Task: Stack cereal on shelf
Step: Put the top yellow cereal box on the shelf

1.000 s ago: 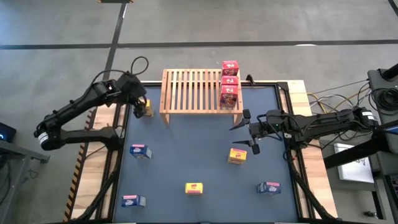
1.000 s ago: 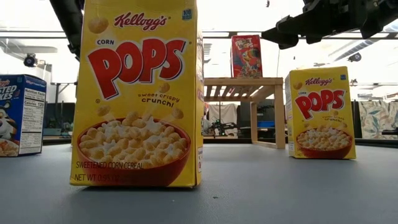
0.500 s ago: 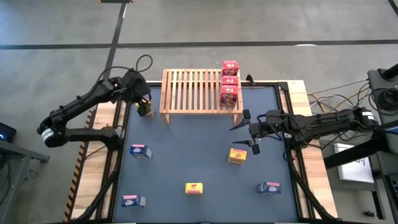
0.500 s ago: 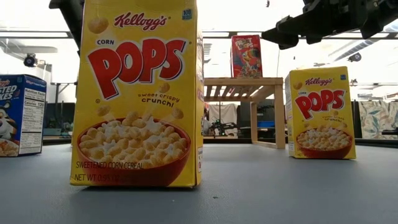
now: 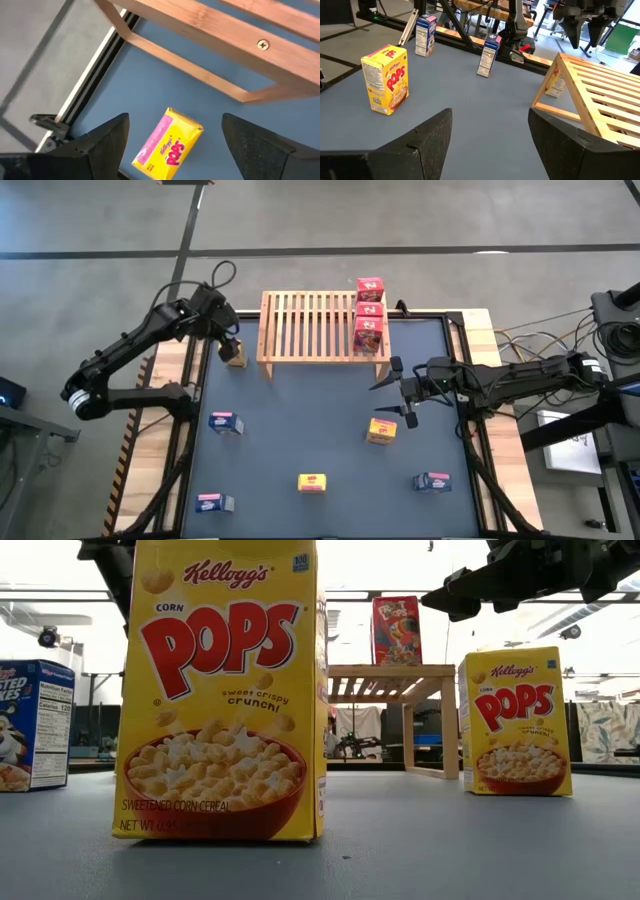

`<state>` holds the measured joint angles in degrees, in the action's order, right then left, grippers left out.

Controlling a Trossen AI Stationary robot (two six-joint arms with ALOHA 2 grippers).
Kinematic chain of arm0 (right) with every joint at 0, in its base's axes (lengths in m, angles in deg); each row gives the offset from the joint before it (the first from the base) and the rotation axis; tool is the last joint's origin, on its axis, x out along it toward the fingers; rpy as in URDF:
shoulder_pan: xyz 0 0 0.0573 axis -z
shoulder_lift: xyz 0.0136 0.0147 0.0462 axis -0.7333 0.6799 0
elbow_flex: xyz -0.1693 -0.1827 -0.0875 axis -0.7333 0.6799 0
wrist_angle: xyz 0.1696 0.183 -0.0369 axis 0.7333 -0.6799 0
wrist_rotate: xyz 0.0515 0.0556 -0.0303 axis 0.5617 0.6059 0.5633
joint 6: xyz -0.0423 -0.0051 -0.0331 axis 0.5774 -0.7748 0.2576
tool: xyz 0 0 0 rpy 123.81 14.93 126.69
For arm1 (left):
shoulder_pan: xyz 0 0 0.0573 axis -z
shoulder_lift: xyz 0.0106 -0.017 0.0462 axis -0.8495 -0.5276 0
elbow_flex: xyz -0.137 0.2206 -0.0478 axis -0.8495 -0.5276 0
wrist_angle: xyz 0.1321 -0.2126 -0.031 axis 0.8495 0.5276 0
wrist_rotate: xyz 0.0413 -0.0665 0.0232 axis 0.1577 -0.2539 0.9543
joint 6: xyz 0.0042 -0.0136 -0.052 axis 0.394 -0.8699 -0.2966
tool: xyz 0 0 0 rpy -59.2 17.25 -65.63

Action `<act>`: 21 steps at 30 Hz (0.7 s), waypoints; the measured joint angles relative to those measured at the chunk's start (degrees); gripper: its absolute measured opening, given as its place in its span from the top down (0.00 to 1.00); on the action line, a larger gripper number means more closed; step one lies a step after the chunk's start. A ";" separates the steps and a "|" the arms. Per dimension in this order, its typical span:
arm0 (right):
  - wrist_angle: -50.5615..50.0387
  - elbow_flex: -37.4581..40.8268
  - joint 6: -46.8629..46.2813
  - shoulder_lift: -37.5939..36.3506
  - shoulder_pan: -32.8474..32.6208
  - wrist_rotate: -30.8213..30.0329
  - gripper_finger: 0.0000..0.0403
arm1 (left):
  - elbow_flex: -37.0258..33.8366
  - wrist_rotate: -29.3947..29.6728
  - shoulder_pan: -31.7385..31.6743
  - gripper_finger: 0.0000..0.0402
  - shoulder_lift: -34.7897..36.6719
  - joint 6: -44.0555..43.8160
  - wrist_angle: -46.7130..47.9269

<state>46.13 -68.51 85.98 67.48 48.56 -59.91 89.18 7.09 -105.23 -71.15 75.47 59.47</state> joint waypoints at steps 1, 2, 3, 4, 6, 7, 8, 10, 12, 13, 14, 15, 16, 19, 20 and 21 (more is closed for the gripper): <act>0.00 0.00 -0.13 0.00 0.00 0.01 0.38 | 0.00 -0.80 -0.52 0.25 0.00 0.14 -0.14; 0.01 0.00 -0.48 0.00 0.00 0.02 0.38 | 0.00 -1.18 -0.89 0.25 0.00 0.35 -0.16; 0.01 0.00 -0.72 0.00 0.02 0.00 0.38 | 0.00 -1.36 -1.15 0.25 0.00 0.62 -0.18; 0.01 0.00 -0.93 0.00 0.02 0.00 0.38 | 0.00 -1.45 -1.38 0.25 0.00 1.10 -0.20; 0.01 0.00 -0.93 0.00 0.00 0.00 0.38 | 0.00 -1.49 -1.57 0.25 0.00 2.32 -0.20; 0.01 0.00 -0.91 0.00 0.00 0.01 0.38 | 0.00 -1.49 -1.57 0.25 -0.01 2.81 -0.22; 0.01 0.00 -0.91 0.00 0.00 0.00 0.38 | 0.00 -1.49 -1.57 0.25 -0.06 3.17 -0.25; 0.01 0.00 -0.89 0.00 0.00 0.02 0.38 | -0.01 -1.49 -1.57 0.25 -0.27 3.58 -0.32; 0.01 0.02 -0.91 0.00 0.00 0.00 0.38 | -0.40 -1.34 -1.57 0.25 -0.60 4.36 -0.50; 0.01 0.02 -0.90 0.00 0.00 0.01 0.38 | -0.79 -0.87 -1.57 0.25 -0.83 4.88 -0.43; 0.01 0.02 -0.89 0.00 0.00 0.01 0.38 | -1.20 -0.47 -1.57 0.25 -1.24 5.49 -0.21; 0.01 0.04 -0.90 0.00 0.00 0.01 0.38 | -1.49 -0.38 -1.57 0.25 -1.79 5.91 0.08; 0.01 0.04 -0.89 0.00 0.00 0.00 0.38 | -1.78 -0.33 -1.59 0.25 -2.35 6.07 0.24; 0.01 0.04 -0.95 0.00 0.00 0.00 0.38 | -2.94 -0.02 -2.04 0.25 -3.80 6.86 0.50; -0.05 0.04 -0.95 0.00 0.01 0.01 0.38 | -3.31 0.53 -2.12 0.25 -4.19 7.31 0.47; -0.17 0.04 -0.95 0.00 0.01 0.01 0.38 | -3.70 1.27 -2.16 0.25 -4.51 7.80 0.42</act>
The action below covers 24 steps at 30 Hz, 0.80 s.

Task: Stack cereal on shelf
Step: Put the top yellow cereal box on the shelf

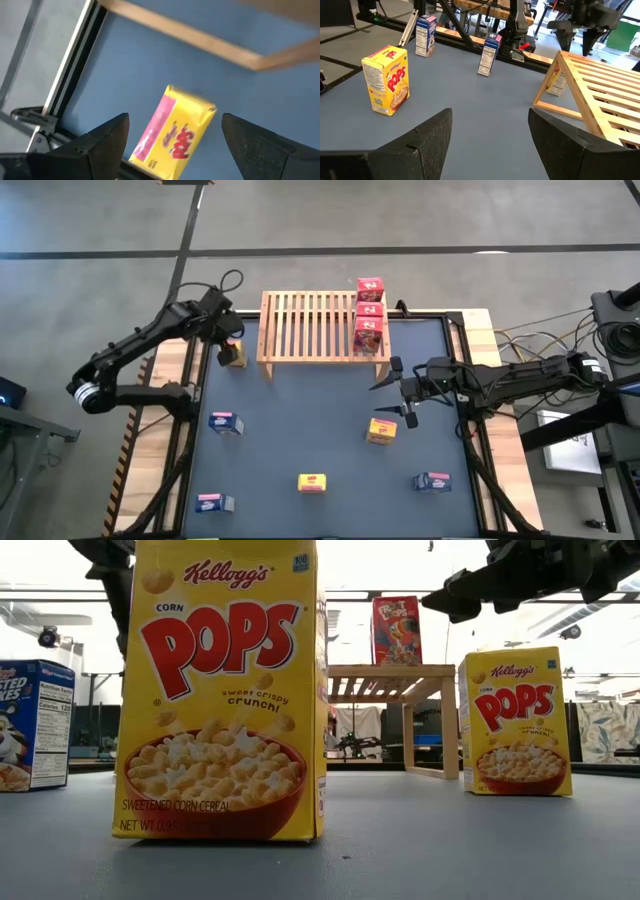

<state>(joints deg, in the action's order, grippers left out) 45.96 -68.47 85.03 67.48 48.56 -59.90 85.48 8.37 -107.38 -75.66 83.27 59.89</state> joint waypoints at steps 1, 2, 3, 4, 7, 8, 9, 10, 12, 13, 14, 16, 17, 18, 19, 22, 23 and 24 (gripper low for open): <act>-0.12 0.00 -0.01 0.00 -0.01 0.01 0.38 | -0.47 0.79 -0.03 0.25 -0.22 0.53 -0.03; -0.19 0.01 -0.04 0.00 0.00 0.00 0.38 | -0.95 1.33 -0.05 0.25 -0.35 1.27 -0.01; -0.19 0.02 -0.05 0.00 0.00 -0.01 0.38 | -1.41 1.47 -0.09 0.25 -0.41 1.91 -0.03; -0.19 0.02 -0.07 0.00 0.02 -0.01 0.38 | -1.75 1.61 -0.21 0.25 -0.45 2.41 -0.03; -0.21 0.04 -0.13 0.00 -0.01 -0.01 0.38 | -2.27 1.85 -0.82 0.25 -0.69 3.60 -0.16; -0.20 0.04 -0.11 0.02 -0.01 -0.01 0.38 | -2.32 1.98 -1.13 0.25 -0.84 4.06 -0.14; -0.19 0.04 -0.07 0.07 0.01 -0.01 0.38 | -2.33 2.38 -1.42 0.25 -1.07 4.42 -0.23; -0.21 0.05 -0.04 0.09 -0.01 0.00 0.38 | -2.33 2.66 -1.73 0.25 -1.37 4.72 -0.35; -0.19 0.07 0.00 0.09 0.00 -0.01 0.38 | -2.33 2.78 -2.40 0.25 -2.15 5.19 -0.36; -0.19 0.07 0.00 0.09 0.00 -0.01 0.38 | -2.35 2.78 -2.75 0.25 -2.56 5.34 -0.36; -0.19 0.07 -0.04 0.09 -0.01 -0.01 0.38 | -2.38 2.78 -3.11 0.25 -3.00 5.39 -0.34; -0.19 0.07 -0.09 0.09 -0.01 0.01 0.38 | -2.42 2.78 -3.75 0.25 -4.20 5.39 -0.31; -0.19 0.07 -0.09 0.09 -0.01 -0.01 0.38 | -2.47 2.78 -4.09 0.26 -4.83 5.40 -0.34; -0.19 0.07 -0.10 0.09 0.00 -0.01 0.38 | -2.53 2.76 -4.43 0.26 -5.40 5.44 -0.23; -0.20 0.07 -0.17 0.09 0.01 -0.01 0.38 | -2.53 2.74 -4.74 0.28 -5.98 5.56 -0.11; -0.19 0.07 -0.70 0.09 -0.01 0.01 0.38 | -2.53 2.04 -5.41 0.32 -7.50 5.61 -0.12; -0.20 0.07 -0.70 0.09 0.02 -0.01 0.38 | -2.53 1.52 -5.62 0.34 -7.79 5.61 -0.14; -0.19 0.07 -0.70 0.09 0.00 0.01 0.38 | -2.53 0.86 -5.73 0.36 -8.03 5.63 -0.12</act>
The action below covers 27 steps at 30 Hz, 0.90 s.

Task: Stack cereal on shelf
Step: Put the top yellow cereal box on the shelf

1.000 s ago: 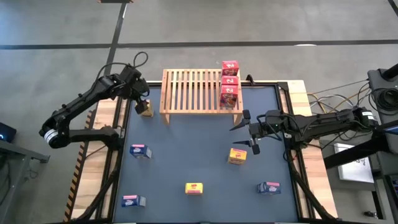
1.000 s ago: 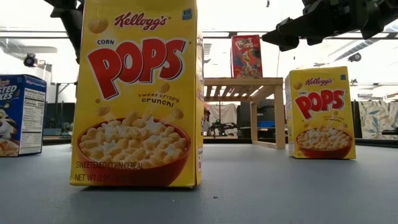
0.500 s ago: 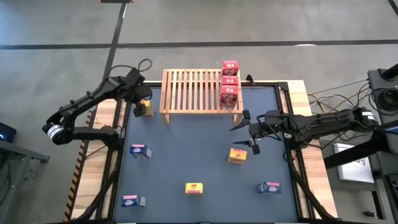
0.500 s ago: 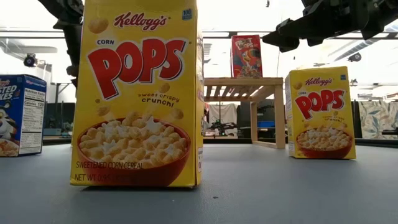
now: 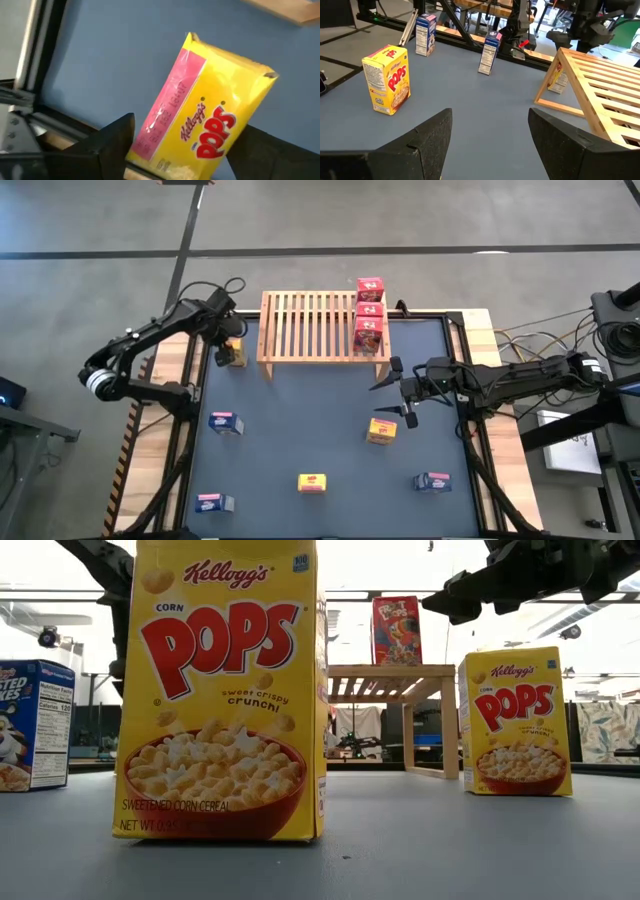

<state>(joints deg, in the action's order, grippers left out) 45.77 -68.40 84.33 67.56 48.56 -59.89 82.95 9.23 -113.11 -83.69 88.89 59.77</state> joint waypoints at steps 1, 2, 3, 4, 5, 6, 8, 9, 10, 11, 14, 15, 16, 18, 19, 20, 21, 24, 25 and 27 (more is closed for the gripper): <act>-0.02 0.00 0.00 0.00 0.02 0.00 0.38 | 0.00 -0.13 -0.03 0.38 -0.21 -0.02 0.02; 0.00 0.00 0.02 0.00 0.00 0.00 0.38 | 0.00 -0.22 -0.03 0.40 -0.36 -0.02 0.10; -0.01 0.00 0.04 0.00 0.00 -0.02 0.38 | 0.00 -0.26 -0.03 0.42 -0.43 -0.02 0.23; -0.01 0.00 0.06 0.00 0.02 -0.02 0.38 | 0.00 -0.33 -0.03 0.44 -0.46 -0.02 0.33; -0.01 0.00 0.14 0.00 0.00 -0.01 0.38 | 0.00 -0.64 -0.03 0.45 -0.43 -0.02 0.52; 0.00 0.00 0.18 0.00 0.01 0.00 0.38 | 0.00 -1.15 -0.03 0.47 -0.31 -0.02 0.82; 0.00 0.00 0.20 0.00 0.02 -0.02 0.38 | -0.02 -2.23 -0.03 0.50 0.40 -0.14 1.22; 0.00 0.00 0.22 0.00 0.00 -0.01 0.38 | 0.00 -2.92 -0.03 0.51 0.93 -0.30 1.40; 0.00 0.00 0.26 0.00 0.00 0.00 0.38 | 0.13 -3.12 -0.03 0.52 1.47 -0.35 1.75; 0.00 0.00 0.28 0.00 0.00 -0.02 0.38 | 0.38 -3.13 -0.03 0.53 2.13 -0.47 2.12; 0.00 0.00 0.35 0.00 0.00 -0.02 0.38 | 2.01 -3.17 -0.03 0.56 4.37 -0.92 3.61; 0.00 0.00 0.35 0.00 0.00 0.00 0.38 | 2.56 -3.18 -0.03 0.57 5.12 -1.12 4.23; 0.01 0.00 0.35 0.00 0.02 -0.02 0.38 | 3.10 -3.33 -0.03 0.57 5.87 -1.41 4.80; 0.02 0.00 0.35 0.00 0.01 -0.02 0.38 | 4.23 -4.38 -0.01 0.57 7.49 -2.08 5.73; 0.02 0.00 0.35 0.00 0.00 -0.01 0.38 | 4.85 -4.73 -0.01 0.57 8.18 -2.33 6.19; 0.02 0.00 0.35 0.00 0.02 -0.01 0.38 | 5.45 -4.75 0.00 0.57 8.83 -2.50 6.90; 0.03 0.00 0.35 0.00 0.00 -0.01 0.38 | 6.07 -4.77 0.00 0.57 9.42 -2.77 7.68; 0.04 0.00 0.35 0.00 0.00 -0.02 0.38 | 8.62 -6.44 0.00 0.58 11.47 -3.83 8.37; 0.05 0.00 0.35 0.00 0.00 -0.01 0.38 | 9.64 -7.43 0.00 0.58 12.17 -4.00 8.34; 0.05 0.00 0.35 0.00 0.00 -0.01 0.38 | 11.71 -9.70 0.00 0.58 13.27 -4.58 8.35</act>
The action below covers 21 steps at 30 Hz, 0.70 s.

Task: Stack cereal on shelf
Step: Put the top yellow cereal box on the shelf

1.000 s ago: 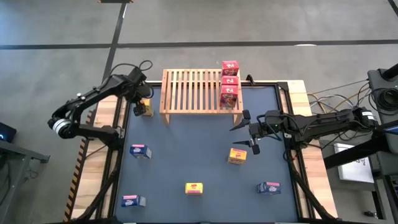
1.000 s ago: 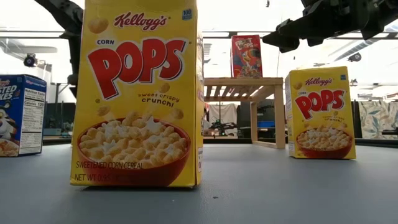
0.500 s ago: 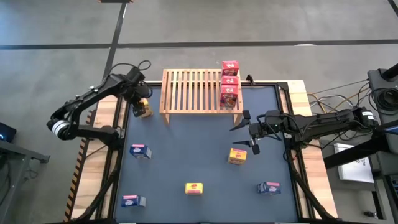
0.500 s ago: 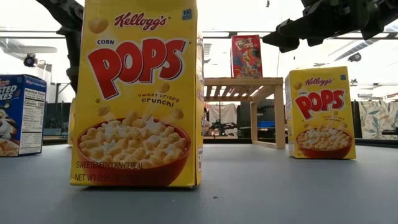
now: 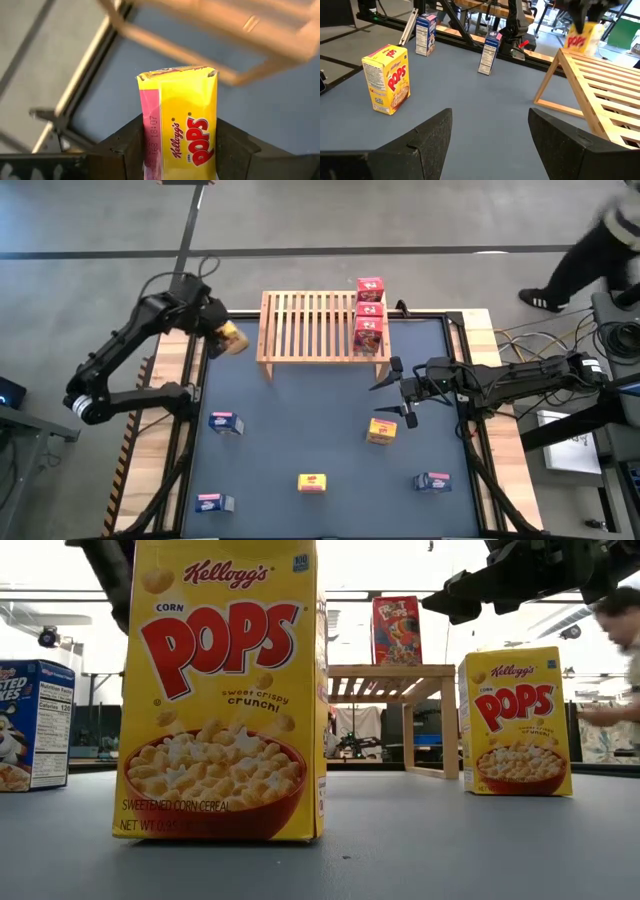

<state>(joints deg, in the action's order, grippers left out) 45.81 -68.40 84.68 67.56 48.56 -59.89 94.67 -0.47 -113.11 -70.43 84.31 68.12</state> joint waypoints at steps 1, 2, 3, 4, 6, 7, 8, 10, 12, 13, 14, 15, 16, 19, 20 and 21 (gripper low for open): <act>0.00 0.00 0.00 0.00 0.00 -0.01 0.38 | 1.09 -1.35 0.00 0.58 0.36 -0.45 -0.09; 0.00 0.00 0.00 0.00 0.02 0.00 0.38 | 2.18 -2.72 0.00 0.58 0.62 -0.93 -0.18; 0.02 0.00 0.00 0.00 0.02 -0.01 0.38 | 3.17 -3.79 0.00 0.58 0.85 -1.26 -0.22; 0.04 0.00 0.00 0.00 0.00 -0.01 0.38 | 4.06 -4.37 0.02 0.58 0.99 -1.50 -0.16; 0.07 0.00 0.00 0.00 0.01 -0.01 0.38 | 5.65 -4.77 0.08 0.58 0.95 -1.73 -0.03; 0.07 0.00 -0.01 0.00 0.00 -0.01 0.38 | 6.39 -5.56 0.17 0.58 0.79 -1.85 0.07; 0.09 0.00 -0.11 0.00 0.02 -0.01 0.38 | 7.24 -6.83 0.20 0.58 0.64 -2.01 0.09; 0.11 0.00 -0.17 0.00 0.02 0.01 0.38 | 8.97 -10.55 0.22 0.58 0.37 -2.40 -0.59; 0.17 0.00 -0.17 0.00 0.00 -0.01 0.38 | 10.64 -13.48 0.33 0.58 0.17 -2.42 -2.09; 0.17 0.00 -0.17 0.00 0.01 0.00 0.38 | 11.38 -14.08 0.45 0.58 0.01 -2.46 -3.02; 0.21 0.00 -0.17 0.00 0.00 0.00 0.38 | 11.99 -14.17 0.66 0.58 -0.29 -2.57 -3.92; 0.29 0.00 -0.17 0.00 0.00 0.00 0.38 | 12.42 -14.21 0.85 0.59 -0.63 -2.61 -4.75; 0.37 0.00 -0.17 0.00 0.01 0.00 0.38 | 12.78 -14.20 1.02 0.59 -1.13 -2.62 -5.57; 0.42 0.00 -0.16 0.00 0.01 0.00 0.38 | 13.22 -15.34 1.81 0.59 -3.14 -2.62 -8.89; 0.42 0.00 -0.15 0.02 0.02 0.01 0.38 | 13.35 -16.58 2.06 0.59 -4.03 -2.64 -10.31; 0.42 0.00 -0.15 0.02 0.02 -0.01 0.38 | 13.51 -17.60 2.31 0.59 -5.06 -2.62 -11.69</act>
<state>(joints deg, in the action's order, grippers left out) 46.23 -68.40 84.53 67.58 48.58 -59.91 108.18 -18.07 -110.81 -75.48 81.68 56.43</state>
